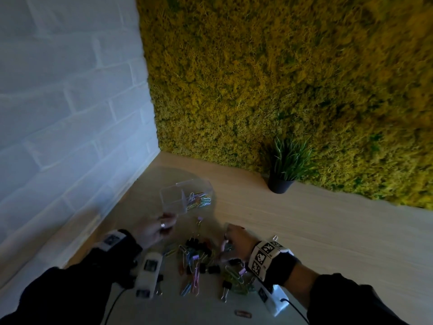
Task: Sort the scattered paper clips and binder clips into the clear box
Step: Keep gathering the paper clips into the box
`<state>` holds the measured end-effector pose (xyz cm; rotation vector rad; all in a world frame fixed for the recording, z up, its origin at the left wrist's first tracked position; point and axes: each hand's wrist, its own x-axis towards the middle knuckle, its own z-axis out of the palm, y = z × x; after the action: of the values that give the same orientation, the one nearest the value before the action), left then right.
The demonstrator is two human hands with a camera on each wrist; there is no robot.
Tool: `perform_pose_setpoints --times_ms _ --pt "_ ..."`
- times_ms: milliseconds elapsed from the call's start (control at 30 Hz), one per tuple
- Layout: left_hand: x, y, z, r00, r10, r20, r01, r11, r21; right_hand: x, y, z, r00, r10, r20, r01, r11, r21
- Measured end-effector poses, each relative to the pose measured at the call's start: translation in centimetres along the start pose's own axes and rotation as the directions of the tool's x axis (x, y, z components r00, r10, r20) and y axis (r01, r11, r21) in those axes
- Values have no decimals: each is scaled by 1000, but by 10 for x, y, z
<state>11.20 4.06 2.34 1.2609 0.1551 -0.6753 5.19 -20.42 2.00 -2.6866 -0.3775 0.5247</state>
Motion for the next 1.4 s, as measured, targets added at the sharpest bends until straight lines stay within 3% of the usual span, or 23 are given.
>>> perform_pose_setpoints --times_ms 33,100,167,300,367,467,567,633,700,833,933,1067,1167,1267,1333,1400 --pt "1 3 -5 999 1 52 9 981 -195 0 -1 0 1000 10 -2 -10 1000 11" --pt "6 6 -14 982 36 186 38 926 -375 1 0 0 999 41 9 -41 997 60" --pt "7 4 -13 961 30 274 90 905 -415 2 -1 0 996 81 38 -84 993 77" --pt "4 -5 -6 969 21 248 90 898 -431 2 -3 2 990 126 65 -131 988 81" --pt "6 -9 -14 958 4 287 131 883 -451 3 -1 1 992 126 10 -126 985 114" --pt "1 -14 -24 935 -35 353 198 878 -435 3 6 -5 984 155 -90 -116 932 343" --pt "-10 -14 -17 984 -102 147 135 961 -239 -6 6 -15 971 234 -59 -106 635 765" --pt "-13 -15 -9 992 -123 -3 122 986 -109 -12 7 -15 964 266 -9 -97 385 918" --pt "-9 -19 -9 984 -139 -109 146 988 55 -15 10 -10 956 290 37 -86 159 984" --pt "-13 -24 -7 972 -41 -233 134 908 397 -17 14 2 944 324 54 3 -173 985" --pt "-17 -22 -3 973 -19 -232 148 817 557 -18 16 9 953 298 54 48 -326 944" --pt "-22 -23 -2 990 37 -139 100 518 849 -18 18 15 971 232 64 36 -401 915" --pt "-27 -25 0 996 -40 -80 86 191 978 -18 12 10 965 234 115 -31 -333 942" --pt "-27 -28 1 995 -61 -84 88 61 994 -17 6 5 927 327 185 -124 -200 972" --pt "-22 -32 0 997 -30 -74 75 2 997 -16 1 0 904 398 154 -171 8 985" --pt "-21 -34 3 998 -1 -67 67 -37 997 -18 -6 -7 905 422 60 -244 399 884"
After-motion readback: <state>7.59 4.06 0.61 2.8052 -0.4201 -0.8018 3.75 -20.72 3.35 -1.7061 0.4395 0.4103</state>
